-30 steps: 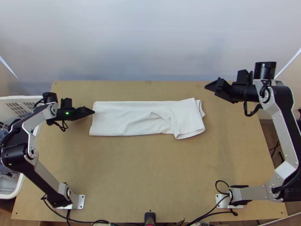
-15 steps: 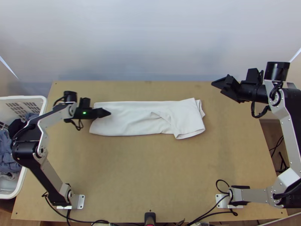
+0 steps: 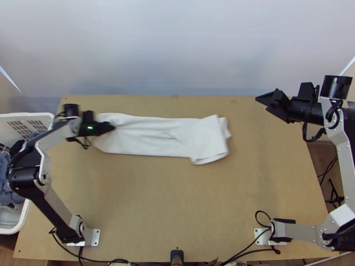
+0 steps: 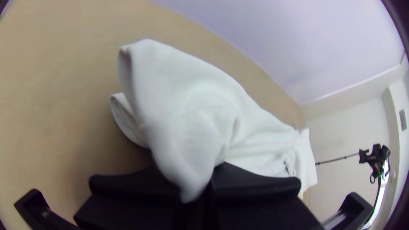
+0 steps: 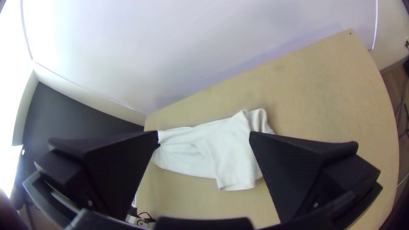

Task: Fold the t-shirt

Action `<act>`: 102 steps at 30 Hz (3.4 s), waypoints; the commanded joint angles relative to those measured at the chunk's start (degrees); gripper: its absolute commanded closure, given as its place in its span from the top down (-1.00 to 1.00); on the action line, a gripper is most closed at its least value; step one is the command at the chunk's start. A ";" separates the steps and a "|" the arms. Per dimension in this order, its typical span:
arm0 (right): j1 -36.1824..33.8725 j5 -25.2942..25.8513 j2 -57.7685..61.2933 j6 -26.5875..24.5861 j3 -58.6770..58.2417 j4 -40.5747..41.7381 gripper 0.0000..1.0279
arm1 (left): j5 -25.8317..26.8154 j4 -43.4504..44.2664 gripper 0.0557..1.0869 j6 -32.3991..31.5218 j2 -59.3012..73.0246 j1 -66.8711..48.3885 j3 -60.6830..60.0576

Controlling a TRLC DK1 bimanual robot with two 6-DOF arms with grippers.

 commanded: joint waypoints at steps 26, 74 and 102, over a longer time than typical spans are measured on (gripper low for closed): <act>-0.83 -0.72 -5.49 0.50 -6.25 0.00 0.93 | -5.39 -22.69 -0.93 -10.33 -1.58 -28.36 22.82; 19.56 -1.86 35.37 6.91 -10.73 27.86 0.93 | -11.54 -7.49 0.91 -19.91 -2.90 -27.13 35.39; 30.99 -0.54 55.68 7.88 17.04 18.90 0.18 | -13.83 -8.10 0.91 -18.15 -3.96 -22.56 33.11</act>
